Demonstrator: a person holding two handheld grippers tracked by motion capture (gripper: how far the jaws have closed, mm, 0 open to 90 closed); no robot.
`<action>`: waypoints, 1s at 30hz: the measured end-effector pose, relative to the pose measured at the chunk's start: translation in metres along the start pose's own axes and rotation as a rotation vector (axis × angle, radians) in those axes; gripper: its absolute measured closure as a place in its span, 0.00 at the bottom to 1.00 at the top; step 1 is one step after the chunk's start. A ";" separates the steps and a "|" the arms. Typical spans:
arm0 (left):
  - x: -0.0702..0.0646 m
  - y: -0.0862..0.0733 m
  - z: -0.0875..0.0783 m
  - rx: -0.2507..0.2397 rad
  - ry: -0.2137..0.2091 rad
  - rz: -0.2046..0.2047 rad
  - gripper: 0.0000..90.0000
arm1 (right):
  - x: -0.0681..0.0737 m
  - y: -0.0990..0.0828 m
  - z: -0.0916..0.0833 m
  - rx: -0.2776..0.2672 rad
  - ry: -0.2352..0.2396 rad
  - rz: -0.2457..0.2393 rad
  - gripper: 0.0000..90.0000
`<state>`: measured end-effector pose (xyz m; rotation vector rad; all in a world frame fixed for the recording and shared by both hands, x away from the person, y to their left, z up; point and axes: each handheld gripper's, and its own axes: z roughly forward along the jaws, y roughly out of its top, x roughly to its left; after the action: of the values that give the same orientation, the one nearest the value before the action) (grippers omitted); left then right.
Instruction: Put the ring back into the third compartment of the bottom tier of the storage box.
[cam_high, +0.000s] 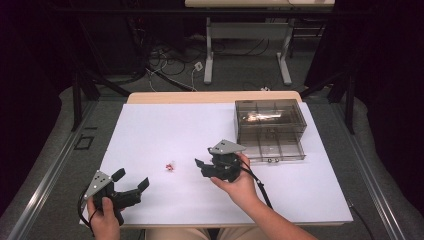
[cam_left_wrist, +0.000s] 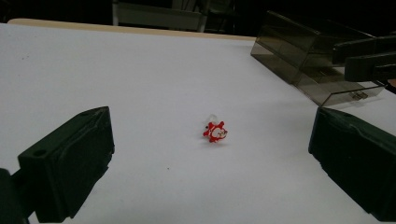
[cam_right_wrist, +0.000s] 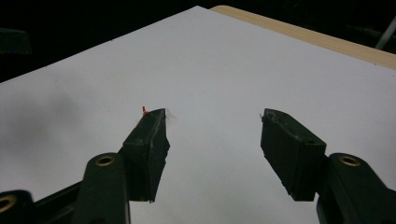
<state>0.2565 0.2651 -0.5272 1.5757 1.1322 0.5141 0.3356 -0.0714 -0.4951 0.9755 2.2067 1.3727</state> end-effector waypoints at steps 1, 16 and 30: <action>0.000 0.000 0.000 0.000 0.000 0.000 0.01 | 0.001 0.000 0.002 -0.001 0.002 0.000 0.46; 0.000 0.000 -0.001 -0.002 -0.004 -0.010 0.01 | 0.012 0.005 0.030 0.028 0.042 -0.029 0.60; 0.001 -0.001 -0.001 0.000 -0.001 -0.020 0.01 | 0.017 -0.003 0.056 0.053 0.073 -0.038 0.69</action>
<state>0.2559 0.2666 -0.5284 1.5630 1.1455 0.5002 0.3572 -0.0247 -0.5223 0.9101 2.3139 1.3601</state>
